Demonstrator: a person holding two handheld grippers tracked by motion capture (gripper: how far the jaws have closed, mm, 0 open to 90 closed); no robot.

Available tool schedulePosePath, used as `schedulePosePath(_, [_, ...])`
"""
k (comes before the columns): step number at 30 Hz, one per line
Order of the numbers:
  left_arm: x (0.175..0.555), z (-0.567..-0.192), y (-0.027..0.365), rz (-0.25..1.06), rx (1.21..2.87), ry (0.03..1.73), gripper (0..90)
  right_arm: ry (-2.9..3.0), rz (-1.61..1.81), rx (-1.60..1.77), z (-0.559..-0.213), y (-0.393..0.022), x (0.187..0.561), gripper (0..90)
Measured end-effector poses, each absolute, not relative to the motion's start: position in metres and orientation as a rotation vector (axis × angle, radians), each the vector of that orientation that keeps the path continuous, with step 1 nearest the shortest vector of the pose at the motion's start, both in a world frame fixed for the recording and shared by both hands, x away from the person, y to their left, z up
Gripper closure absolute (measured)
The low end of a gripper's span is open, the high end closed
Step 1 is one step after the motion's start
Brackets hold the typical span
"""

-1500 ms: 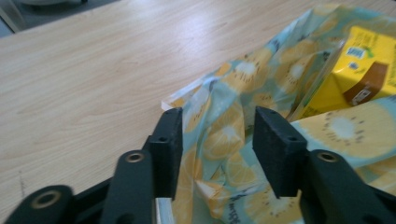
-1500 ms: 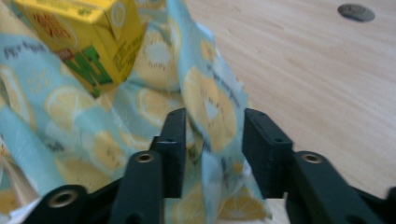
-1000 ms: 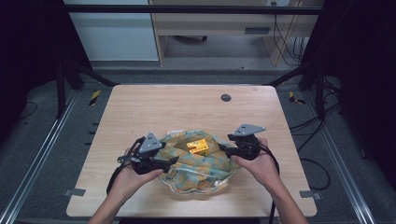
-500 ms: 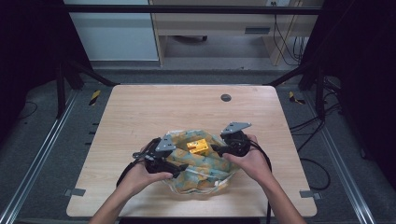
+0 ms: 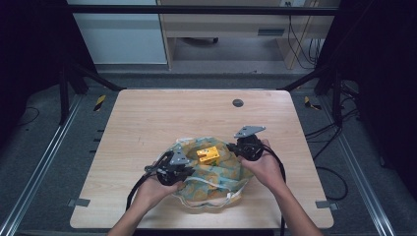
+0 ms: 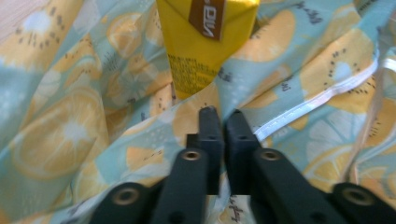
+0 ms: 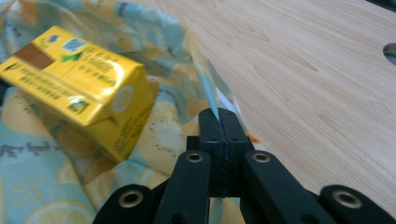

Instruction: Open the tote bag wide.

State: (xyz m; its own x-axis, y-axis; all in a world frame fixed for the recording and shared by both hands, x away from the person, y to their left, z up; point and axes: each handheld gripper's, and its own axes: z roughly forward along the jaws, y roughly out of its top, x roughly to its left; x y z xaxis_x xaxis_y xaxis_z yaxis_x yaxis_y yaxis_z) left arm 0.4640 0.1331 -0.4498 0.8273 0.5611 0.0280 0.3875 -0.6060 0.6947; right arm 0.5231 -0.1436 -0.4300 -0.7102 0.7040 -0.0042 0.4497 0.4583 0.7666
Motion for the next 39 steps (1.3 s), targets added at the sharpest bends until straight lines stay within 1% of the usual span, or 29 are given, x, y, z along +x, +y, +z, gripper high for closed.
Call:
schedulePosePath(4, [0.453, -0.448, 0.142, 0.327, 2.308, 0.69, 90.0, 2.368, 1.124, 1.054, -0.436, -0.156, 0.535, 90.0])
schedulePosePath(16, [0.441, -0.451, 0.164, 0.345, 2.345, 0.707, 90.0, 2.308, 1.063, 1.159, -0.449, -0.179, 0.564, 90.0])
schedulePosePath(30, [0.432, -0.456, 0.181, 0.359, 2.313, 0.742, 90.0, 2.288, 1.075, 1.154, -0.449, -0.191, 0.561, 90.0])
schedulePosePath(39, [0.428, -0.466, 0.184, 0.355, 2.338, 0.756, 90.0, 2.312, 1.029, 1.181, -0.461, -0.2, 0.559, 90.0])
